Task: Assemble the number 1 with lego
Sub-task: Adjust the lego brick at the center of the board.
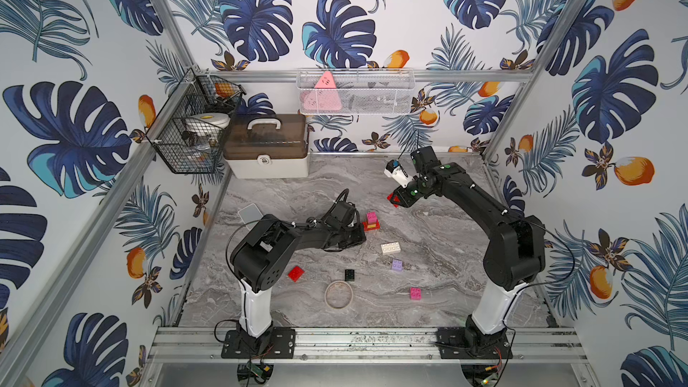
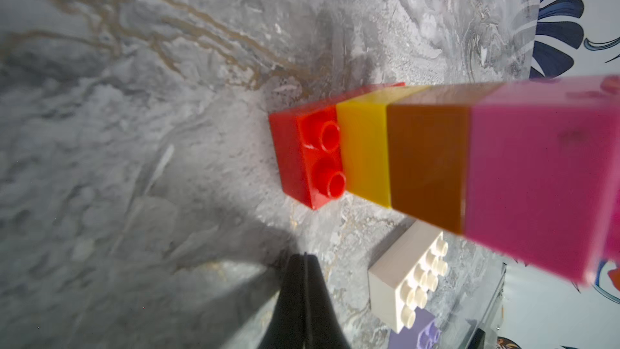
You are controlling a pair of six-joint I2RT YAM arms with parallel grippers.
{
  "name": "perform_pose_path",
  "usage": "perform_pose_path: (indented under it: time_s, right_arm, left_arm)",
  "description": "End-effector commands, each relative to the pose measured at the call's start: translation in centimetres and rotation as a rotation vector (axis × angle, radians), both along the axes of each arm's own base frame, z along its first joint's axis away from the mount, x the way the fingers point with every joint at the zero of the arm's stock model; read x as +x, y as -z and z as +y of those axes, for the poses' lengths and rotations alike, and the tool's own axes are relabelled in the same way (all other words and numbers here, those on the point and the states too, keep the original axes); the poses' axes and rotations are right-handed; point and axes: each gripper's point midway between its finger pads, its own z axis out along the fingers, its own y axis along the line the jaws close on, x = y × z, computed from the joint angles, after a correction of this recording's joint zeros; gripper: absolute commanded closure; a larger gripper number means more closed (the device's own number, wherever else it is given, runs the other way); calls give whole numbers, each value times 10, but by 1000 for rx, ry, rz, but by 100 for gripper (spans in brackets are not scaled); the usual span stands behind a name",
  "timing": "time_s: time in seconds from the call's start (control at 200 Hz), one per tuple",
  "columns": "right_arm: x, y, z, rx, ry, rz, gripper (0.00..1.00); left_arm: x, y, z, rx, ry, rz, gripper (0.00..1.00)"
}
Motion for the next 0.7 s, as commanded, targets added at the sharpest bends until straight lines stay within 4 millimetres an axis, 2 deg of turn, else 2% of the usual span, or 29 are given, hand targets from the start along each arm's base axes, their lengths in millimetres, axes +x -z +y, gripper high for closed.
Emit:
perform_pose_path:
  time_s: [0.0, 0.24, 0.45, 0.695]
  right_arm:
    - [0, -3, 4, 21, -12, -5, 84]
    - [-5, -3, 5, 30, -21, 14, 84]
    - [-13, -12, 7, 61, -43, -4, 83]
    - [-19, -18, 14, 88, -38, -16, 83]
  left_arm:
    - [18, -6, 2, -12, -86, -45, 99]
    - [35, -4, 1, 1, -138, -64, 98]
    - [55, -3, 7, 63, -187, -87, 98]
    - [82, -14, 13, 122, -177, -124, 98]
